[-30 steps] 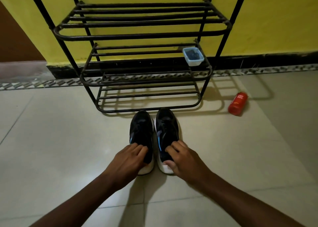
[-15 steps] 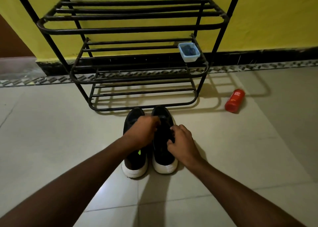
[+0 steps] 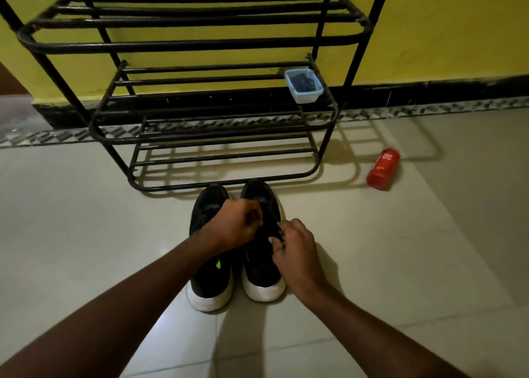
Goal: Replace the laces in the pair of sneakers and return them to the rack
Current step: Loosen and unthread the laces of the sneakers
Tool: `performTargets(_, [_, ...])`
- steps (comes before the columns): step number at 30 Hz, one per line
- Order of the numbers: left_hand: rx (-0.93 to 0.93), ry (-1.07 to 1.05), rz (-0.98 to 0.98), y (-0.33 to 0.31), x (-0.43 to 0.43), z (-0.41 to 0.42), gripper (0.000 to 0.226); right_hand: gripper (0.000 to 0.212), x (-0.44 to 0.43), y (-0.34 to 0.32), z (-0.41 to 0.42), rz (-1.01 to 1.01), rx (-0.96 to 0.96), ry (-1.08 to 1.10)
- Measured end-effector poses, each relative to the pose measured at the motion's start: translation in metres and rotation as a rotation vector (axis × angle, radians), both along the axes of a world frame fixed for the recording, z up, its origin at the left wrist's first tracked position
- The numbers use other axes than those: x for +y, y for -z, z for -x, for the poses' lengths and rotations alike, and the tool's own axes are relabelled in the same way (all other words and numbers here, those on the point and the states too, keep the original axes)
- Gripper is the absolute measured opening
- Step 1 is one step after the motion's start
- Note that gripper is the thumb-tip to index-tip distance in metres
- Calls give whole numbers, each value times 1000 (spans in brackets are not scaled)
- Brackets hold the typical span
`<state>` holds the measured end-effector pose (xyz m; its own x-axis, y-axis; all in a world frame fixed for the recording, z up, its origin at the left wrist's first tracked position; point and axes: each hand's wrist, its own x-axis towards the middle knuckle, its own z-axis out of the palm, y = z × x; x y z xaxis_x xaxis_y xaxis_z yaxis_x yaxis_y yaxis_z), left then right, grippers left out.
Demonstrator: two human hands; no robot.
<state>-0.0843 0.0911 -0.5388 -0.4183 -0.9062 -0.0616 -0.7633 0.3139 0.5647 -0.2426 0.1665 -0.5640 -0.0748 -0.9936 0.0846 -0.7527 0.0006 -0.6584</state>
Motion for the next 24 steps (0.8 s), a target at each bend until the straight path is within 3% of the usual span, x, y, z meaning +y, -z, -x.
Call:
performTargets(5, [-58,8,-19,-3,0,6,19,22,-2,3,-1,10,23,-21])
performTargets(10, [-109,-23,-33,-10,-3,10,16,31,-4,5,0,12,67,-35])
performTargets(14, [91,-305,-72,-12,-4,2,14,31,-4,7,-1,30,20,-15])
performTargets(16, [274,-507,-130,-9,-1,3,12,30,-2,8,-3,46,5,0])
performTargets(18, [469,-563,-206,-10,2,7,11,30,0,8,-4,67,0,8])
performTargets(20, [409,-372,-152,-17,-1,4,6,31,1,9,-4,76,2,15])
performTargets(22, [117,-89,-37,-31,-8,-6,8,30,2,11,-4,81,7,22])
performTargets(24, [-50,89,-17,-41,-15,-16,14,29,2,12,-4,82,0,36])
